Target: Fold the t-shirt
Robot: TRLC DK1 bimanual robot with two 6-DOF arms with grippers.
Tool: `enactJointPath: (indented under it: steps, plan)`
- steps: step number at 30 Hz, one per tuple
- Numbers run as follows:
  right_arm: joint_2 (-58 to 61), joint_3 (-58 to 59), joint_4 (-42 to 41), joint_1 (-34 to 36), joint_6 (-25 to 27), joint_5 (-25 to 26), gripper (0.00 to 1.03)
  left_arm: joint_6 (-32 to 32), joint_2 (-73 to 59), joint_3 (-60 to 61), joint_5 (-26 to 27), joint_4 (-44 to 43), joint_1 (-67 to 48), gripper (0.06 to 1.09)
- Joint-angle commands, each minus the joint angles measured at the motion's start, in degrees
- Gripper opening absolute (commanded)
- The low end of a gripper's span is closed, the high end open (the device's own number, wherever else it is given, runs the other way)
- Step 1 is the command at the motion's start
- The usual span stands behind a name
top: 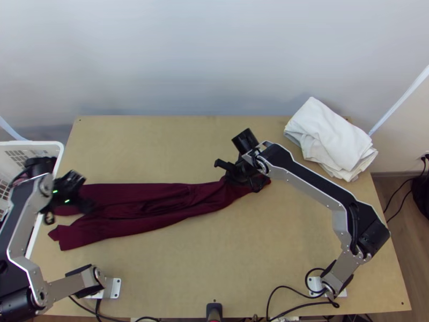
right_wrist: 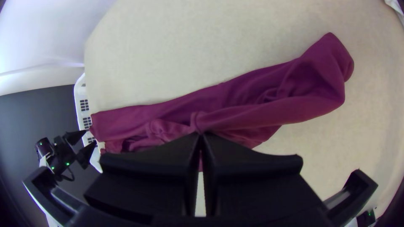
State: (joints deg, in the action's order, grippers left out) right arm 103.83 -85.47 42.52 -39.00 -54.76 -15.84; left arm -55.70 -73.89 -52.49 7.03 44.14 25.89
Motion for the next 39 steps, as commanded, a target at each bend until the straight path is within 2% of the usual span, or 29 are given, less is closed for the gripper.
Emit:
enactJointPath:
  steps: [1, 4, 11, 22, 26, 27, 32, 34, 35, 39]
  plan:
    - [-1.00, 1.01, -0.60, -0.72, 0.71, 0.72, 0.03, -10.30, -0.12, 1.78, 0.88, 2.35, 6.45, 1.03]
    - [-0.74, 1.01, -0.95, -1.07, 0.71, 0.81, 0.03, -16.54, -0.38, 2.04, 0.97, 2.62, 12.25, 1.03]
    - [0.06, 1.01, -1.65, -1.60, 0.80, 0.81, 0.03, -25.95, -0.64, 2.83, 1.06, 4.29, 20.08, 1.03]
    - [0.14, 0.66, -2.09, -2.22, 1.41, 0.72, 0.03, -25.68, -2.05, 7.75, 1.15, -4.41, 19.81, 1.01]
    - [-0.12, 0.92, -2.09, -2.57, 1.41, 0.72, 0.03, -21.99, -3.72, 8.10, 2.29, -7.84, 17.62, 0.89]
    - [-0.21, 1.10, -2.09, -2.66, 1.41, 0.72, 0.03, -21.29, -3.90, 8.10, 2.90, -8.54, 17.35, 0.82]
    - [-0.82, 1.71, -2.09, -3.10, 1.41, 0.72, 0.03, -19.09, -5.21, 8.28, 5.72, -10.30, 16.03, 0.40]
    - [-1.18, 1.80, -2.09, -3.18, 1.41, 0.81, 0.03, -19.00, -5.92, 8.02, 7.91, -11.27, 16.03, 0.14]
    - [-1.26, 1.80, -2.09, -3.18, 1.41, 0.81, 0.03, -18.65, -5.92, 7.84, 8.53, -12.06, 16.03, 0.10]
    - [-2.49, 2.06, -2.09, -2.92, 1.59, 1.07, 0.03, -13.64, -5.92, 3.89, 9.76, -12.85, 16.03, 0.10]
